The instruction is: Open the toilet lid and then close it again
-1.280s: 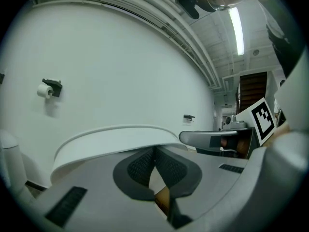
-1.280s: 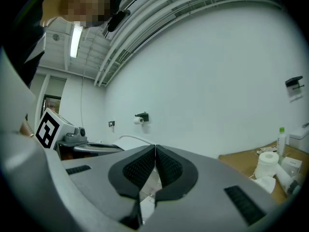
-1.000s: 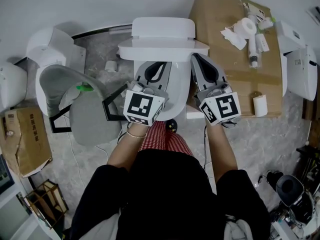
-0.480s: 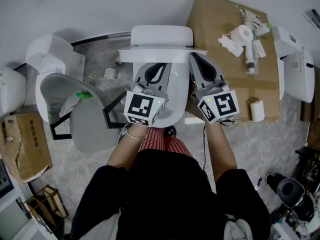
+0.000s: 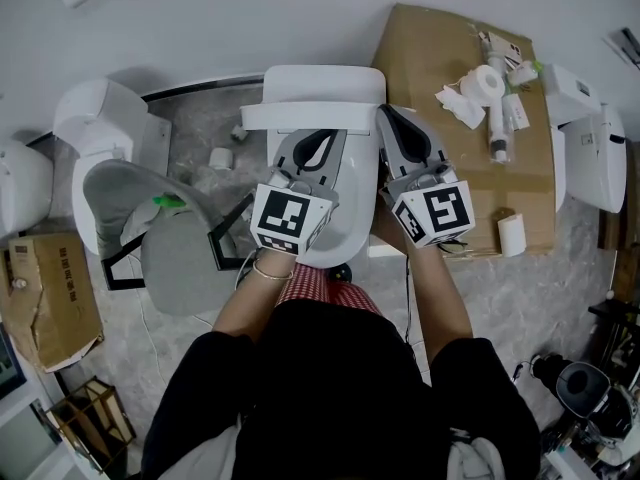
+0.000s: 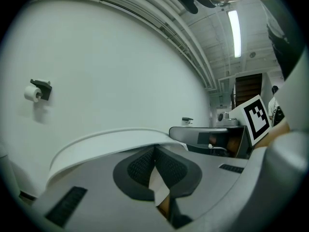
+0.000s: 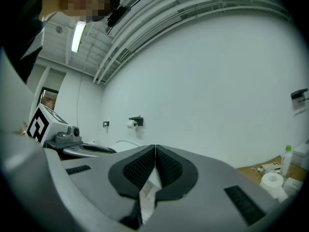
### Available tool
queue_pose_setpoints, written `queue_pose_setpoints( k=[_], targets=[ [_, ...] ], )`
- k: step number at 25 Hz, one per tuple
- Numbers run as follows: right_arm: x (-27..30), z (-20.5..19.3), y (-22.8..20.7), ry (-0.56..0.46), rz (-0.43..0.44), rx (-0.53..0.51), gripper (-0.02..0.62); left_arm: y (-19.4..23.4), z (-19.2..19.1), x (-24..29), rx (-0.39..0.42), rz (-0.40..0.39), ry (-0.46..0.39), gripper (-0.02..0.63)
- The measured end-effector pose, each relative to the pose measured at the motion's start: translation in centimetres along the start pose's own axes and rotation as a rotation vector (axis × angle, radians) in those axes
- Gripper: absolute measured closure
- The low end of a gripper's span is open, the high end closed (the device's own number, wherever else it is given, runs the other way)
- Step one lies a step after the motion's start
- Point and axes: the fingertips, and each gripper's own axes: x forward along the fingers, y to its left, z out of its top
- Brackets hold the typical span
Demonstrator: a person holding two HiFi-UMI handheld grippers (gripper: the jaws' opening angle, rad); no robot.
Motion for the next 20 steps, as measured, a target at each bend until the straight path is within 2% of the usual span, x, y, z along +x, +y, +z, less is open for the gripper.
queue_pose_setpoints(
  k=[10,20],
  targets=[
    [1.9,0.7,-1.4,-0.004,-0.021,-0.001,0.575,1.3,1.1,1.7,-0.003,-0.029,-0.012,0.603],
    [3.0,1.3,-2.3,-0.014,-0.102,0.008,0.575,2.0,1.9,2.8,0.009,-0.104,-0.017,0.603]
  ],
)
